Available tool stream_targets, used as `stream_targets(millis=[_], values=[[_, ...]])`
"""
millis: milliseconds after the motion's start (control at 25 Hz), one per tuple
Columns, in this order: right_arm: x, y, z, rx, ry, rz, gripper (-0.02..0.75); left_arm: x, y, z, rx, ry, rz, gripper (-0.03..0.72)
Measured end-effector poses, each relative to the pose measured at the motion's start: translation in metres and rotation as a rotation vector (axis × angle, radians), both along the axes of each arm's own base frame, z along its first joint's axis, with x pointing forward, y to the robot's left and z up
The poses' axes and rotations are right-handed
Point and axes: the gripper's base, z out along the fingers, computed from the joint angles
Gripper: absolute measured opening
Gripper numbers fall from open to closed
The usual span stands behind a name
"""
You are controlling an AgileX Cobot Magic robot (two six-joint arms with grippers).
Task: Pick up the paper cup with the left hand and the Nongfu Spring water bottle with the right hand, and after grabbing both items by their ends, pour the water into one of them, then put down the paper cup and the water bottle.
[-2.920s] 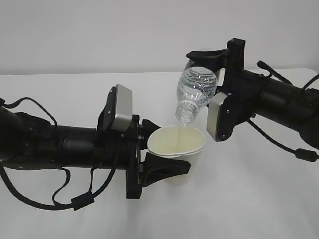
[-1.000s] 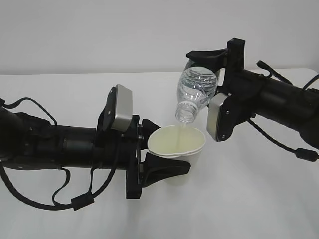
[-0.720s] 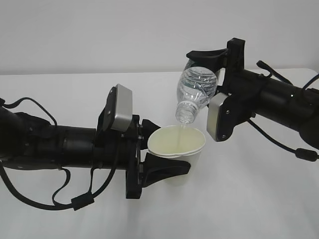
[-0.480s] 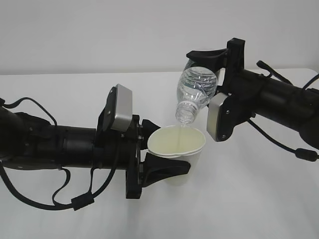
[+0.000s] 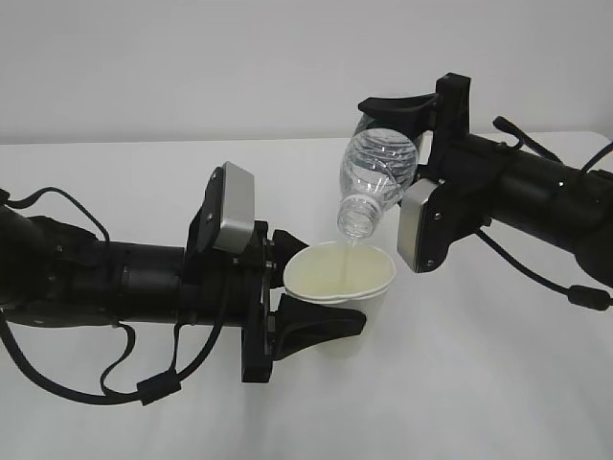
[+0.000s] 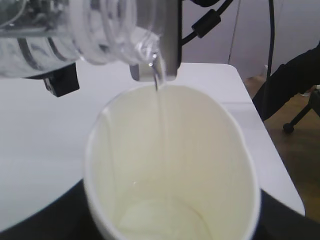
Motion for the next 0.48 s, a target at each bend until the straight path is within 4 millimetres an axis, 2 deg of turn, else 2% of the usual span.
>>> stream_targets(millis=[480], values=[[0.0000,0.0000,0.0000,-0.005,-0.005,0.000,0.483,0.0000,0.0000,0.0000,0.000,0.000,0.000,0.429]])
